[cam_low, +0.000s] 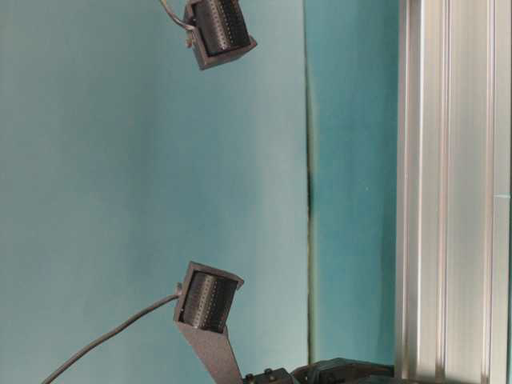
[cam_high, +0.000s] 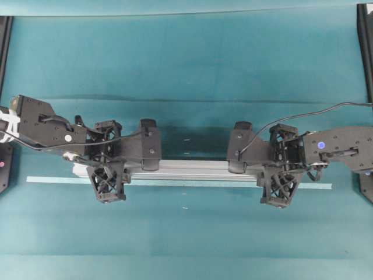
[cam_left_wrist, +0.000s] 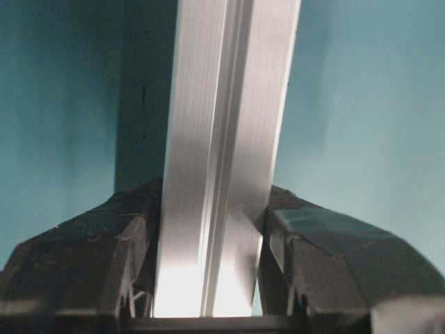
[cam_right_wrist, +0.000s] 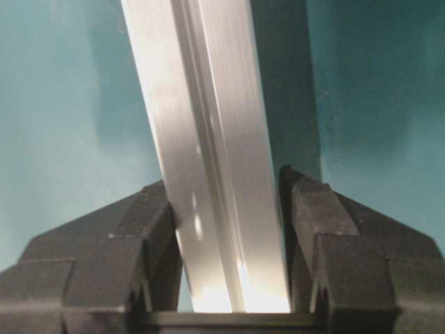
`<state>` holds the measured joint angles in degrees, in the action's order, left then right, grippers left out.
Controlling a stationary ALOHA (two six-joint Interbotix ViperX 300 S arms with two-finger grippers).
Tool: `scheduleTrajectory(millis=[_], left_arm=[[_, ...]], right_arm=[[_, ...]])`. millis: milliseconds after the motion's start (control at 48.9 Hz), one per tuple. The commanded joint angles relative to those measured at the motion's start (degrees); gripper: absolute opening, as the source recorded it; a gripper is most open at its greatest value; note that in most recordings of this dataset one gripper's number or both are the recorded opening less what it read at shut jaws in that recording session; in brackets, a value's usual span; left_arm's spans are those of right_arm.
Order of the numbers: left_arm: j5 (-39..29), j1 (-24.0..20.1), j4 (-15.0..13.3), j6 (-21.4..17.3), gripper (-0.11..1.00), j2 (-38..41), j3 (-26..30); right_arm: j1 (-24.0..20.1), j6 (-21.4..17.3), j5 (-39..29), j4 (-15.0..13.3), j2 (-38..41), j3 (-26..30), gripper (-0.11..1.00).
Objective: Lift the metal rail with both hands and move it towards you.
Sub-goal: 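Open both grippers to release the rail ends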
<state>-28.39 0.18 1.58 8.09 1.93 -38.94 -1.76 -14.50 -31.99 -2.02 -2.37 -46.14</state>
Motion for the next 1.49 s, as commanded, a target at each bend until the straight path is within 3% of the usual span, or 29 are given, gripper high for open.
scheduleTrajectory(millis=[0, 143, 266, 389, 900, 1207, 1473], left_arm=[[1.1, -0.8, -0.1, 1.0, 0.33, -0.2, 0.5], [1.1, -0.8, -0.1, 0.1, 0.35, -0.2, 0.5], [1.1, -0.4, -0.1, 0.0, 0.72, -0.3, 0.7], [0.9, -0.3, -0.1, 0.0, 0.98, -0.3, 0.5], [0.8, -0.3, -0.1, -0.1, 0.96, -2.1, 0.8], [0.8, -0.4, -0.1, -0.5, 0.96, -13.3, -0.4], [1.5, -0.4, -0.1, -6.5, 0.96, -24.2, -1.6]], right_arm=[[1.3, -1.2, 1.0, 0.4, 0.2, 0.4, 0.42], [1.2, -1.5, 1.1, 0.4, 0.2, 0.4, 0.74], [1.2, -1.8, 0.9, 0.6, 0.2, 0.4, 0.92], [1.0, -1.9, 1.0, 1.3, 0.3, 0.4, 0.98], [0.6, -1.8, -0.4, 1.1, -2.0, 2.2, 0.98], [0.8, -1.7, -1.1, 0.3, -10.8, 4.0, 0.98], [1.8, -1.1, -0.2, -0.2, -21.5, 3.6, 0.98]])
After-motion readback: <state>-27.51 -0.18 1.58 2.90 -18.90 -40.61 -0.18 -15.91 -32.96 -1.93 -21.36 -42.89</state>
